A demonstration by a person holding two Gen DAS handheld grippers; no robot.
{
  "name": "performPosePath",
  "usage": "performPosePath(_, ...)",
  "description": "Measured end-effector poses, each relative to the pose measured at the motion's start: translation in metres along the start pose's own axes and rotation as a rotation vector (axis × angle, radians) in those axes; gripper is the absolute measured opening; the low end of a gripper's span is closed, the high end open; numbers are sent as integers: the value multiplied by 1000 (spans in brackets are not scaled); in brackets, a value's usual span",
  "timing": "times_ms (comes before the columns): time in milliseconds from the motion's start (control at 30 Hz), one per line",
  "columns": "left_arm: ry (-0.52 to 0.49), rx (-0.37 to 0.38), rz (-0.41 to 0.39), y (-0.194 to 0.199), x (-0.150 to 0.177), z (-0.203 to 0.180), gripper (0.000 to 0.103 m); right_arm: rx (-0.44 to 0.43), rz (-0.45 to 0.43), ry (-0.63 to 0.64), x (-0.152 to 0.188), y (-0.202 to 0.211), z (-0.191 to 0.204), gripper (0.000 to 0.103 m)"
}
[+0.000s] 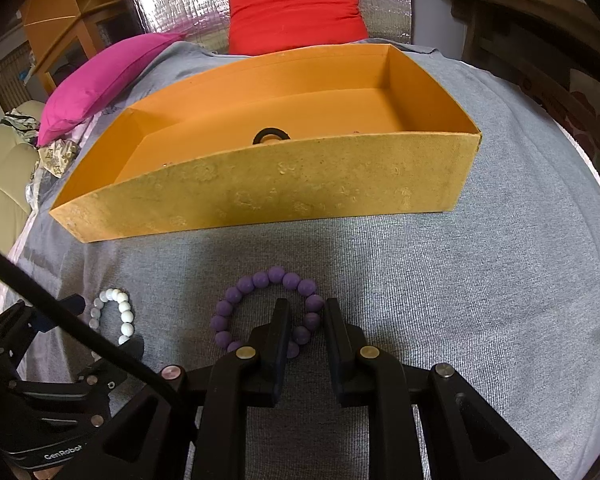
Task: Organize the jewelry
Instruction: 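Grasp the white bead bracelet with the left tool while the right tool grasps the purple bracelet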
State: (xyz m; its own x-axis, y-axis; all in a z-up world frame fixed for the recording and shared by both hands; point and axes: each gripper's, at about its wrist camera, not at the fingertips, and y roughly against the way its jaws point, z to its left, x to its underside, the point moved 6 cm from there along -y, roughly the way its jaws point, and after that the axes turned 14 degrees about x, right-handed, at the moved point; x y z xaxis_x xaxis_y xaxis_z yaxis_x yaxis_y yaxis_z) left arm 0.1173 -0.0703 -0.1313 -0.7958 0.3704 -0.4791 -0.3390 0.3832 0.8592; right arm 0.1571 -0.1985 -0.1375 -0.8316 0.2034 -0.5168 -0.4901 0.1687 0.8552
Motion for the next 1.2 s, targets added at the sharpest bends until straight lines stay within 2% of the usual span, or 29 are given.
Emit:
performPosePath(267,53,62,-13,-2,-2,13,82,7,-18,24,0,2,4,20)
performPosePath(333,50,76,-25,-1,-3,13,72,0,-19,18,0,3,3,18)
performPosePath(400,50,91,-37,1,-3,12,55,-4,-20,14,1,3,2,16)
performPosePath(600,51,127,-68,6,-6,16,20,-35,-17,-12,1,5,-2,15)
performPosePath(733,51,135,-88,10,-7,20,17,-91,-16,-46,0,9,-6,14)
performPosePath(800,43,133,-105,15,-8,20,7,-117,-21,-57,-1,13,-7,14)
performPosePath(1100,20,151,-136,25,-10,16,6,-196,-50,-103,-1,27,-20,12)
performPosePath(1200,29,142,-123,23,-10,17,6,-190,-47,-102,-1,27,-21,12)
